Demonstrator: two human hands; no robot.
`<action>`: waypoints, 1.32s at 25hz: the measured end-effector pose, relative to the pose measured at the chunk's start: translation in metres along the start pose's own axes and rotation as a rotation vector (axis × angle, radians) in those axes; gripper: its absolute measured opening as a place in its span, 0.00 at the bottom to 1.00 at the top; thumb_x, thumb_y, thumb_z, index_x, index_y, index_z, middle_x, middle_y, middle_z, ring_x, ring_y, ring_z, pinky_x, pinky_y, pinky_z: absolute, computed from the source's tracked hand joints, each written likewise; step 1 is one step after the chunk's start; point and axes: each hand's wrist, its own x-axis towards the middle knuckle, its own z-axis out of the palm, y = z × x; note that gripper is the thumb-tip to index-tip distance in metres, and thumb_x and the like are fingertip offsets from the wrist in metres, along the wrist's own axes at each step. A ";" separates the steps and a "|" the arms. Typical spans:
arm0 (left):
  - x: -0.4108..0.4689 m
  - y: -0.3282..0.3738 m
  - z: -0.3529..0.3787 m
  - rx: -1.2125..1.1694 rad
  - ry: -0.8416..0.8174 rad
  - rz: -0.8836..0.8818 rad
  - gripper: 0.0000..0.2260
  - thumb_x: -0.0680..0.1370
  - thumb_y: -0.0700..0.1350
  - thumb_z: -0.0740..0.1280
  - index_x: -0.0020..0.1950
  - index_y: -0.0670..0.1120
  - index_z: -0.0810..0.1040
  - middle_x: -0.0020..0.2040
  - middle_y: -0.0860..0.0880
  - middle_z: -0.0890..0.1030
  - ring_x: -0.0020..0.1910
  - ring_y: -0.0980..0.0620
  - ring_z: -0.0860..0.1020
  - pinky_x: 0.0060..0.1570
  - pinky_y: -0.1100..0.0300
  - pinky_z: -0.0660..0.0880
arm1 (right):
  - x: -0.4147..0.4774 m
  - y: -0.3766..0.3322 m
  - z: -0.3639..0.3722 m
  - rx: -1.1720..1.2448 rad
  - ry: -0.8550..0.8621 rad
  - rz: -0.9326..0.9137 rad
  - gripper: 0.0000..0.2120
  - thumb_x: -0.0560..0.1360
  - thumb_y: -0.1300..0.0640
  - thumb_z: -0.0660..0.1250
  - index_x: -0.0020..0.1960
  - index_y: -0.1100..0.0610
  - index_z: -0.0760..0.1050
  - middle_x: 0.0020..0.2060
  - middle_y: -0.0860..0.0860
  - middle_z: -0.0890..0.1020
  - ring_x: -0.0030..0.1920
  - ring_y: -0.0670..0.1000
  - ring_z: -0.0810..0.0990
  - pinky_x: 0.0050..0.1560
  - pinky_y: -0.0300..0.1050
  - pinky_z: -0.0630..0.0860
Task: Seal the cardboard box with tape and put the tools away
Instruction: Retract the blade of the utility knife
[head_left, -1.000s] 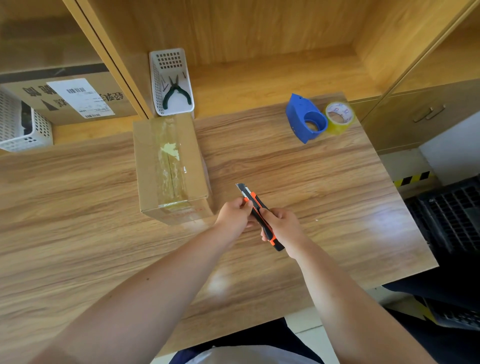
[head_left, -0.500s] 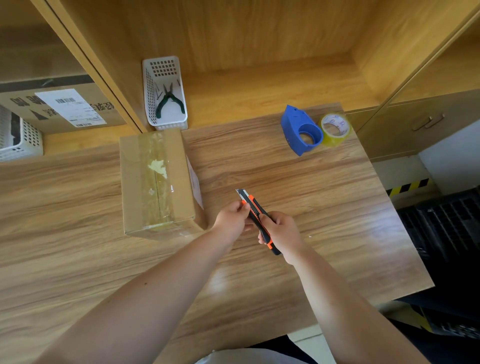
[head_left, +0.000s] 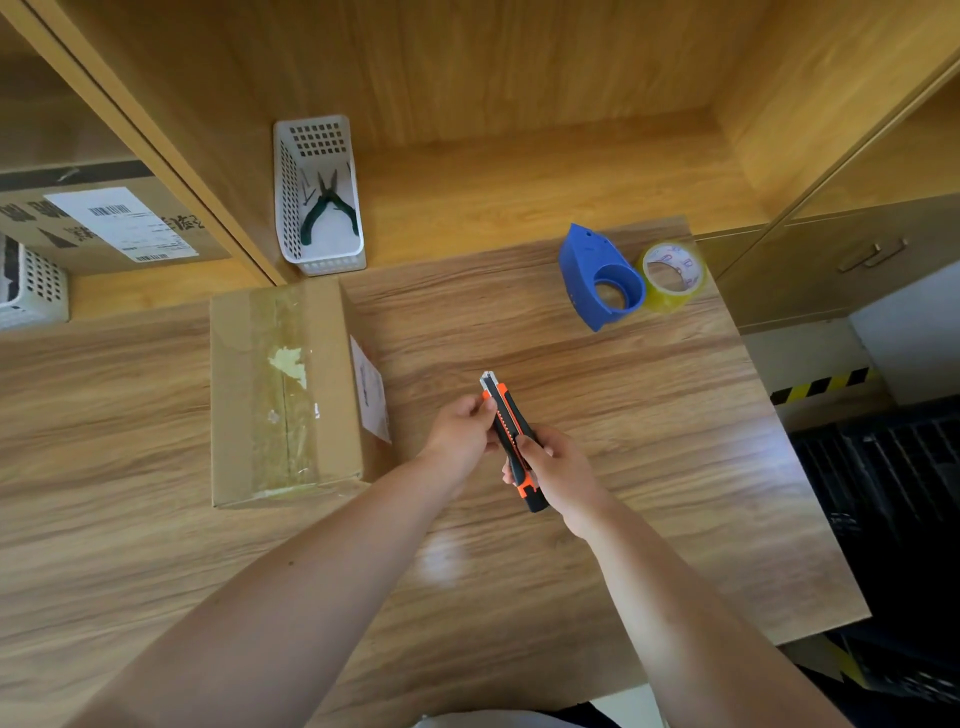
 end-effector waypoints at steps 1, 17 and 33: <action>0.003 0.002 0.002 -0.006 0.001 0.001 0.12 0.84 0.43 0.58 0.58 0.40 0.78 0.51 0.40 0.83 0.47 0.45 0.81 0.53 0.53 0.79 | 0.003 -0.001 -0.002 0.002 -0.012 0.001 0.10 0.81 0.60 0.56 0.49 0.59 0.75 0.33 0.55 0.81 0.34 0.51 0.81 0.37 0.40 0.74; 0.037 0.016 0.021 0.037 0.092 -0.016 0.12 0.82 0.47 0.61 0.42 0.48 0.80 0.45 0.42 0.82 0.53 0.35 0.81 0.59 0.40 0.76 | 0.029 -0.013 -0.032 0.165 -0.273 0.067 0.14 0.80 0.71 0.54 0.61 0.61 0.71 0.46 0.61 0.79 0.46 0.55 0.80 0.45 0.47 0.79; 0.075 0.065 0.042 -0.360 0.210 -0.057 0.06 0.80 0.46 0.65 0.56 0.51 0.78 0.46 0.49 0.82 0.46 0.50 0.80 0.49 0.56 0.79 | 0.056 -0.010 -0.052 0.317 0.095 0.021 0.14 0.74 0.73 0.65 0.53 0.57 0.77 0.46 0.56 0.84 0.45 0.51 0.85 0.50 0.49 0.82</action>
